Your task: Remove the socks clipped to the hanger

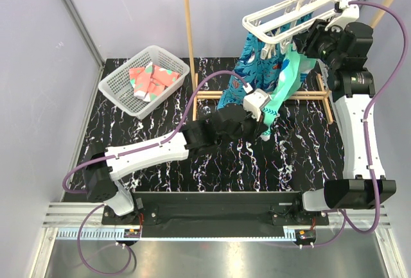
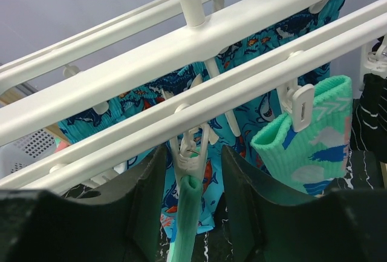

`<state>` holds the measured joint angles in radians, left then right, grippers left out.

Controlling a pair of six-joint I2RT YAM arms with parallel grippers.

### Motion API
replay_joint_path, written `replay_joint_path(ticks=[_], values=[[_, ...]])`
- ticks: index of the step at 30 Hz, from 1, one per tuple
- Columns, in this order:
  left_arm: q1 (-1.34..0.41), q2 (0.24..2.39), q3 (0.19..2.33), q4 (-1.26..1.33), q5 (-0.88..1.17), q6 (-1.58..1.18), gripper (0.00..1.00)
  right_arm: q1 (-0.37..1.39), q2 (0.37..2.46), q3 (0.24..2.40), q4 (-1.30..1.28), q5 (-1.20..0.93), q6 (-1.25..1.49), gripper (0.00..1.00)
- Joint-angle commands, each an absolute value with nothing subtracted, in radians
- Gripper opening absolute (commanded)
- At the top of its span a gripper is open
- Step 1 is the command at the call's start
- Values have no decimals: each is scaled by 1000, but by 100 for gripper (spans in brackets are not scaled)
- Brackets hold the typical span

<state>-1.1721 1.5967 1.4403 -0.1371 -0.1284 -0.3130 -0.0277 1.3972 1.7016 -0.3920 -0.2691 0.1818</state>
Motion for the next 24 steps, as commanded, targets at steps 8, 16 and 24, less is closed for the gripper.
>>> replay_joint_path(ticks=[8,16,24], values=[[-1187,1580,1485,-97,-149,-298,0,-12,1408,1740,-321,-232,190,31],[-1187,1574,1468,-95,-160,-301,0,-12,1391,1717,-313,-225,196,3],[-1189,1572,1471,-94,-156,-304,0,-11,1396,1709,-284,-222,229,44]])
